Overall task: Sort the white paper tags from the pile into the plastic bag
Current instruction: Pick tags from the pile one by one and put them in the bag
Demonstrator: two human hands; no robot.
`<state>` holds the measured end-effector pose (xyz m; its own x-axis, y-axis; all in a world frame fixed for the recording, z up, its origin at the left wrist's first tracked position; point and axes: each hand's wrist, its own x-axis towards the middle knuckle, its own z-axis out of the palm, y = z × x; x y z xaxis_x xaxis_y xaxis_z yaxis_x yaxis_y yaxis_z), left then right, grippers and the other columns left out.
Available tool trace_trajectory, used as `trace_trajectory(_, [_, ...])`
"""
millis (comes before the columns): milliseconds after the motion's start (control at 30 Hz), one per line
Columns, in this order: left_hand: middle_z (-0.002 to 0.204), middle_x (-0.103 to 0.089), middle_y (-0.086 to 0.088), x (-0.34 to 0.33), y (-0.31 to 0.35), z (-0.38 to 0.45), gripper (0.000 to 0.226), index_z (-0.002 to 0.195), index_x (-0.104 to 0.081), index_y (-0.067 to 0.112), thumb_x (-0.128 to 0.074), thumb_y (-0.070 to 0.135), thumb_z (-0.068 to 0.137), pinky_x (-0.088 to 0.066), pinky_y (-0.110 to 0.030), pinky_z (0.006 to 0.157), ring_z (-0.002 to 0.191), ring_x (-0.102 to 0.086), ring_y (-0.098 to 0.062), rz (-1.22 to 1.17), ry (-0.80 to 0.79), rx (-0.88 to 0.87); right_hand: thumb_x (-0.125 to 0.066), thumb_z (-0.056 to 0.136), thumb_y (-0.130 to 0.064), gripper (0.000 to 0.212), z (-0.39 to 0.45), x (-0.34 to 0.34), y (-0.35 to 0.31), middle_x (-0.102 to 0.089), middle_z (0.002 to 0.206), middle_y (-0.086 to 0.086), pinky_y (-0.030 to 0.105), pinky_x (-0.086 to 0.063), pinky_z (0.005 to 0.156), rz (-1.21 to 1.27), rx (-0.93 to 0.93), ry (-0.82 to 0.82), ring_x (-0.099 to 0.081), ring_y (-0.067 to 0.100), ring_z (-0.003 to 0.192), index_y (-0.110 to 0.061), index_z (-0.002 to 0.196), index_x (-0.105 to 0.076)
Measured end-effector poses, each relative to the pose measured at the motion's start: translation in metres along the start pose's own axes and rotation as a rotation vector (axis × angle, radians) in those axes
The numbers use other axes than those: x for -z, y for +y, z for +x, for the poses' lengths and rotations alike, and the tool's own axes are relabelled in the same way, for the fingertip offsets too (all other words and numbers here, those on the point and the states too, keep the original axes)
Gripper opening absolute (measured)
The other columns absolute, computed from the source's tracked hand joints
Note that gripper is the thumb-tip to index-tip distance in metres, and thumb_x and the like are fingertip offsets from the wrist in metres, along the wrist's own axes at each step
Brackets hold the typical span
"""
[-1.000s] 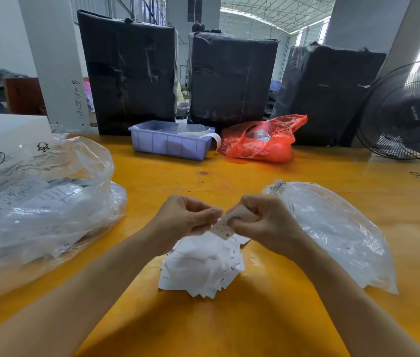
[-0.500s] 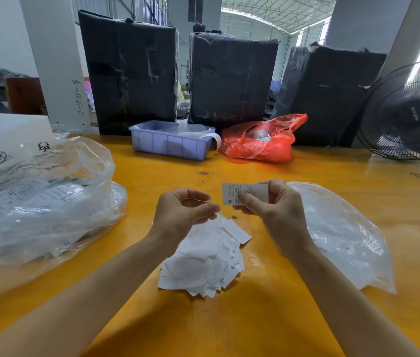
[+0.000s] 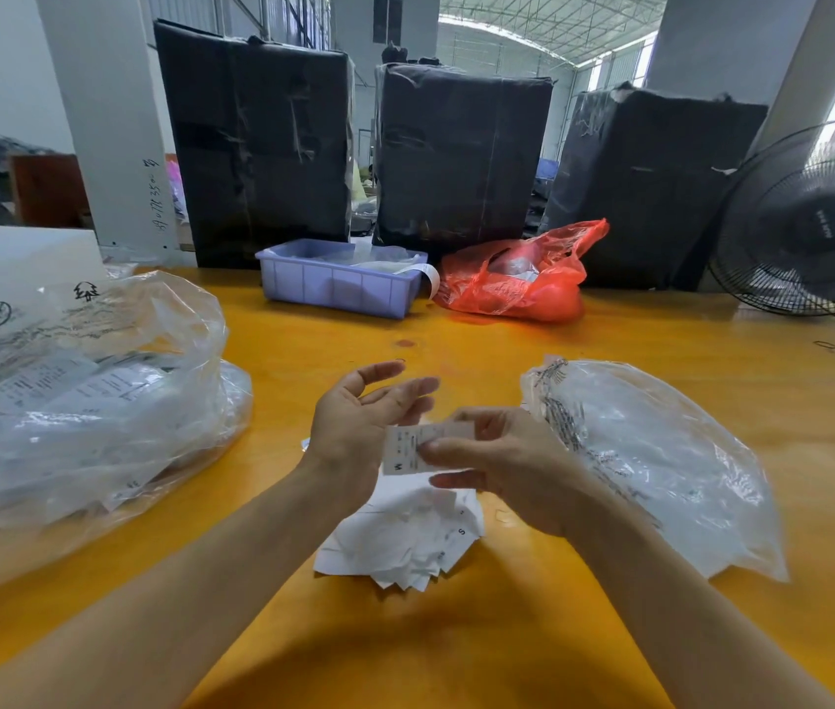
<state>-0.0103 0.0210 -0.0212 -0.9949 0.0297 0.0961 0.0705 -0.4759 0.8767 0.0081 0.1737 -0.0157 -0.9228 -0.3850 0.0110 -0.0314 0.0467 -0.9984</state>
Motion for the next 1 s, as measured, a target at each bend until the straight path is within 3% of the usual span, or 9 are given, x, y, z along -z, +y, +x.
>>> trace_trajectory(67, [0.077, -0.074, -0.008, 0.000, -0.001, 0.000, 0.024, 0.103, -0.052, 0.008, -0.061, -0.001, 0.083, -0.057, -0.024, 0.060, 0.067, -0.071, -0.015, -0.090, 0.014, -0.003, -0.074, 0.076, -0.005, 0.010, 0.002, -0.006, 0.002, -0.071, 0.081, 0.013, 0.024, -0.057, 0.070, -0.086, 0.055, 0.088, -0.069, 0.018, 0.077, -0.003, 0.074, -0.064])
trace_trajectory(167, [0.077, -0.073, -0.010, 0.003, 0.000, 0.002, 0.025, 0.102, -0.048, 0.008, -0.055, -0.010, 0.086, -0.057, -0.024, 0.059, 0.069, -0.072, -0.018, -0.105, 0.045, -0.028, -0.068, 0.080, 0.002, 0.021, 0.004, -0.003, 0.001, -0.070, 0.079, 0.015, 0.022, -0.056, 0.063, -0.090, 0.138, 0.262, -0.070, 0.019, 0.069, -0.004, 0.066, -0.055])
trace_trajectory(333, [0.094, -0.064, -0.013, 0.005, -0.001, 0.003, 0.039, 0.103, -0.050, 0.010, -0.060, -0.019, 0.079, -0.057, -0.022, 0.063, 0.076, -0.070, -0.019, 0.099, 0.030, 0.014, -0.068, 0.080, 0.004, 0.026, 0.002, 0.010, -0.003, -0.068, 0.074, 0.012, 0.043, -0.054, 0.070, -0.216, 0.276, 0.470, -0.068, 0.022, 0.070, -0.007, 0.062, -0.052])
trace_trajectory(433, [0.105, -0.064, -0.011, 0.010, 0.004, 0.003, 0.051, 0.116, -0.051, 0.015, -0.068, -0.012, 0.076, -0.055, -0.025, 0.066, 0.085, -0.069, -0.020, 0.330, -0.168, 0.098, -0.070, 0.078, 0.001, 0.023, 0.001, 0.014, -0.006, -0.062, 0.065, 0.012, 0.028, -0.045, 0.050, -0.388, 0.329, 0.429, -0.056, 0.012, 0.057, -0.006, 0.063, -0.054])
trace_trajectory(567, [0.098, -0.068, -0.008, 0.011, 0.009, 0.001, 0.061, 0.117, -0.058, 0.016, -0.083, 0.001, 0.063, -0.056, -0.024, 0.066, 0.076, -0.069, -0.013, 0.686, -0.346, -0.006, -0.071, 0.076, 0.001, 0.022, -0.002, 0.012, -0.006, -0.056, 0.054, -0.009, 0.021, -0.031, 0.041, -0.555, 0.352, 0.284, -0.041, 0.004, 0.045, -0.012, 0.063, -0.058])
trace_trajectory(667, [0.074, -0.069, -0.011, 0.009, 0.007, -0.001, 0.027, 0.091, -0.071, 0.007, -0.079, -0.004, 0.067, -0.052, -0.021, 0.059, 0.062, -0.063, -0.014, 0.679, -0.334, -0.032, -0.070, 0.075, 0.003, 0.028, 0.000, 0.008, -0.005, -0.048, 0.049, -0.012, 0.020, -0.029, 0.040, -0.533, 0.381, 0.323, -0.038, 0.002, 0.043, -0.015, 0.059, -0.055])
trace_trajectory(767, [0.073, -0.071, -0.013, 0.012, 0.004, 0.000, 0.010, 0.077, -0.075, 0.012, -0.080, 0.008, 0.069, -0.050, -0.022, 0.060, 0.063, -0.061, -0.013, 0.642, -0.247, 0.010, -0.069, 0.079, 0.000, 0.021, 0.001, 0.010, -0.008, -0.066, 0.064, -0.001, 0.031, -0.048, 0.048, -0.396, 0.424, 0.473, -0.064, 0.013, 0.053, -0.008, 0.065, -0.056])
trace_trajectory(867, [0.070, -0.072, -0.004, 0.013, 0.004, 0.002, 0.022, 0.080, -0.074, 0.008, -0.079, 0.020, 0.063, -0.051, -0.019, 0.059, 0.059, -0.063, -0.009, 0.498, -0.173, 0.089, -0.066, 0.084, -0.002, 0.013, -0.001, 0.013, -0.011, -0.071, 0.079, 0.007, 0.025, -0.057, 0.058, -0.213, 0.451, 0.553, -0.072, 0.019, 0.064, -0.005, 0.076, -0.056])
trace_trajectory(1000, [0.077, -0.074, -0.003, 0.012, 0.006, 0.001, 0.035, 0.086, -0.071, 0.006, -0.077, 0.024, 0.058, -0.050, -0.014, 0.055, 0.060, -0.065, -0.006, 0.347, -0.089, 0.151, -0.065, 0.085, 0.000, 0.013, -0.002, 0.010, -0.012, -0.069, 0.084, 0.010, 0.021, -0.056, 0.059, -0.119, 0.464, 0.548, -0.071, 0.020, 0.064, -0.011, 0.087, -0.058])
